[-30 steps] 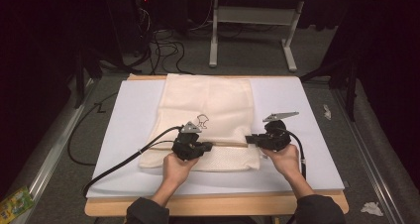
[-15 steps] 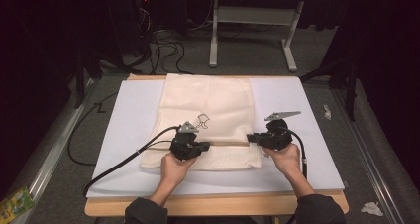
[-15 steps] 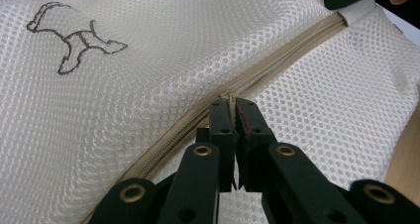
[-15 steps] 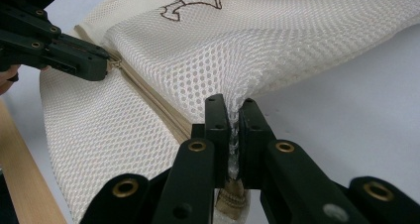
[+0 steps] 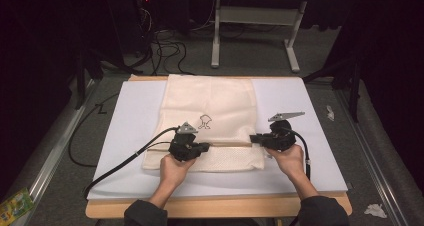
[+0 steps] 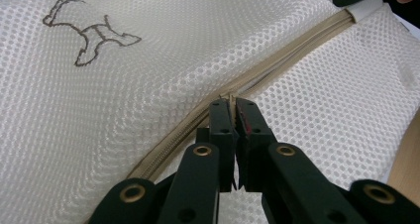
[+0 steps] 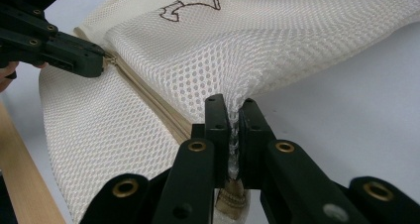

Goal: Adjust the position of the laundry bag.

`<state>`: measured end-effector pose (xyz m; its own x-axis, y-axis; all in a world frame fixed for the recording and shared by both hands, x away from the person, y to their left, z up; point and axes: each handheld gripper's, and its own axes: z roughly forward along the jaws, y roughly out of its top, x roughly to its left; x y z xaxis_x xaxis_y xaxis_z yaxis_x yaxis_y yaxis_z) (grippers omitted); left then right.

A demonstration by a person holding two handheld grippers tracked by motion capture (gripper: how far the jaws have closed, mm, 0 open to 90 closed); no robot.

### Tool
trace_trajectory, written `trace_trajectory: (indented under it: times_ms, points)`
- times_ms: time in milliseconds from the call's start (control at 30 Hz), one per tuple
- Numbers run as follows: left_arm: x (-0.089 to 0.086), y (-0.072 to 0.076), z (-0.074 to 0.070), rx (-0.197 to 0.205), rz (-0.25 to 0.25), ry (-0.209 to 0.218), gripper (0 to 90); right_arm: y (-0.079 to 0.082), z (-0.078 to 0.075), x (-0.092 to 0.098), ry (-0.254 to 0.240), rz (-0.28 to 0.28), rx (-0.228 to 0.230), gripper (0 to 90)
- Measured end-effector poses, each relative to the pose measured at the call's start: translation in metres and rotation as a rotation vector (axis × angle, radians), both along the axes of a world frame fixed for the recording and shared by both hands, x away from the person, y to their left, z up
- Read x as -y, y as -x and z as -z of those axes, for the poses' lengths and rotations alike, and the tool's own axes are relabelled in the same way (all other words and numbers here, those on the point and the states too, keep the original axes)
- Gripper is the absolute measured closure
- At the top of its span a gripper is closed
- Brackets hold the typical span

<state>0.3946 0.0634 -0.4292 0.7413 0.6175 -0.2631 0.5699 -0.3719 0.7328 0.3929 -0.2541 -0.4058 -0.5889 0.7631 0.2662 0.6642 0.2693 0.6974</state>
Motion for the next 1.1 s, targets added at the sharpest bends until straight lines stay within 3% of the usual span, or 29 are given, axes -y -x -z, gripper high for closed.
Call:
trace_trajectory:
  times_ms: [1100]
  points:
    - [-0.011,-0.001,0.0,0.001,-0.015,0.015,87.4,-0.001,-0.002,0.003,0.004,0.009,0.005,86.9]
